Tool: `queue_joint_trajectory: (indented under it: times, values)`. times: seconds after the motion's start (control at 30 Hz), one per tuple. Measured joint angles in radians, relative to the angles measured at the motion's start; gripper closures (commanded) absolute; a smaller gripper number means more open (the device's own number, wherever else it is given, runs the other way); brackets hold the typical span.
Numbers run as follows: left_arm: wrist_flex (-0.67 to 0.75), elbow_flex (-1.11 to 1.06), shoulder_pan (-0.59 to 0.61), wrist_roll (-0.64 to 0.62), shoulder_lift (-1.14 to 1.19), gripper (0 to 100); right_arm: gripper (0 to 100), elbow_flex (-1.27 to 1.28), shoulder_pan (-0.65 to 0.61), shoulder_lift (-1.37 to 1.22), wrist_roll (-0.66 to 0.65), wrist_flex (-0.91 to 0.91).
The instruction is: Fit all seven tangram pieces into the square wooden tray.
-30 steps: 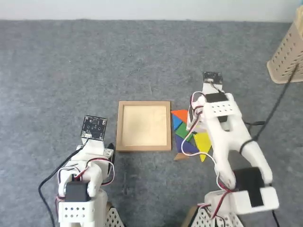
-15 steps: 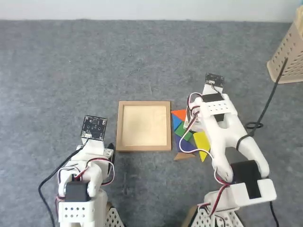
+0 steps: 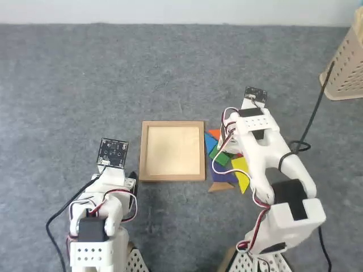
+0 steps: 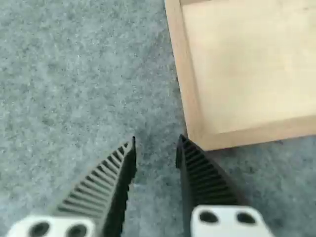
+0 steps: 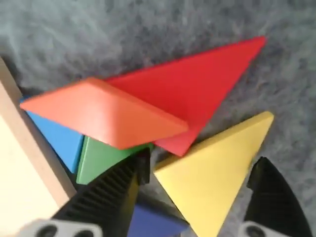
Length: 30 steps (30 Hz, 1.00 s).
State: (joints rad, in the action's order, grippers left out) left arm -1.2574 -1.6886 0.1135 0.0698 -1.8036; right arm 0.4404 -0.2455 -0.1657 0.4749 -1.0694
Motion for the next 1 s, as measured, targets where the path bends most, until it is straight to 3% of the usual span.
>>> queue_joint_trajectory:
  times: [0.3,0.73,1.0]
  values:
    - [0.000,0.000,0.000,0.000,0.000,87,67.0,0.000,0.091,-0.032,0.000,-0.081]
    - [0.000,0.000,0.000,0.000,0.000,87,66.9,0.005,0.060,-0.025,-0.083,-0.100]
    - [0.000,0.000,0.000,0.000,0.000,87,67.0,0.232,0.038,0.250,-0.183,-0.037]
